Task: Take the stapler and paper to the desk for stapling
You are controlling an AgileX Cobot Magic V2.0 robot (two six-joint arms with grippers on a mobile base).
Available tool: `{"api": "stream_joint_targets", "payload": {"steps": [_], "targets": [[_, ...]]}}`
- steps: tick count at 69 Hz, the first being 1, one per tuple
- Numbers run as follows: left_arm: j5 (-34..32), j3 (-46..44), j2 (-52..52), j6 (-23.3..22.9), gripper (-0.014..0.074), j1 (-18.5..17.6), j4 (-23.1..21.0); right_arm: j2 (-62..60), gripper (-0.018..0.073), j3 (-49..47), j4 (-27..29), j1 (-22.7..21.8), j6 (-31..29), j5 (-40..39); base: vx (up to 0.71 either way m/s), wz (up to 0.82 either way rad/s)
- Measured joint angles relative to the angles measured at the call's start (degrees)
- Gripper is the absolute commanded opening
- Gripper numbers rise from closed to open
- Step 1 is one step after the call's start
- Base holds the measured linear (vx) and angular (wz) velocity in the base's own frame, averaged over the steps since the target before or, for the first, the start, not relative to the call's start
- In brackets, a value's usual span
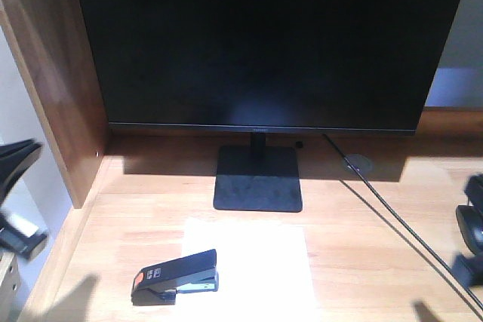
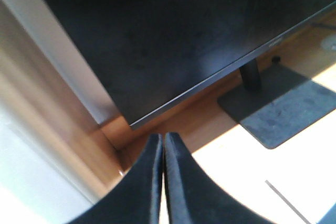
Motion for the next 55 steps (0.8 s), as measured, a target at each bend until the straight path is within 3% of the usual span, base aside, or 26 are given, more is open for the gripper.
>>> {"api": "stream_joint_targets", "payload": {"steps": [26,55], "targets": [[0.46,11.14,-24.45,0.0,-0.0006,0.0,0.0,-12.91,-0.0006,5.16,-0.23,0.0,0.0,-0.07,0.0,0.0],[2.68,11.77,-28.22,-0.02,-0.0006,0.0,0.0,-12.91,-0.0006,5.16,-0.23,0.0,-0.02,-0.07,0.0,0.0]]}}
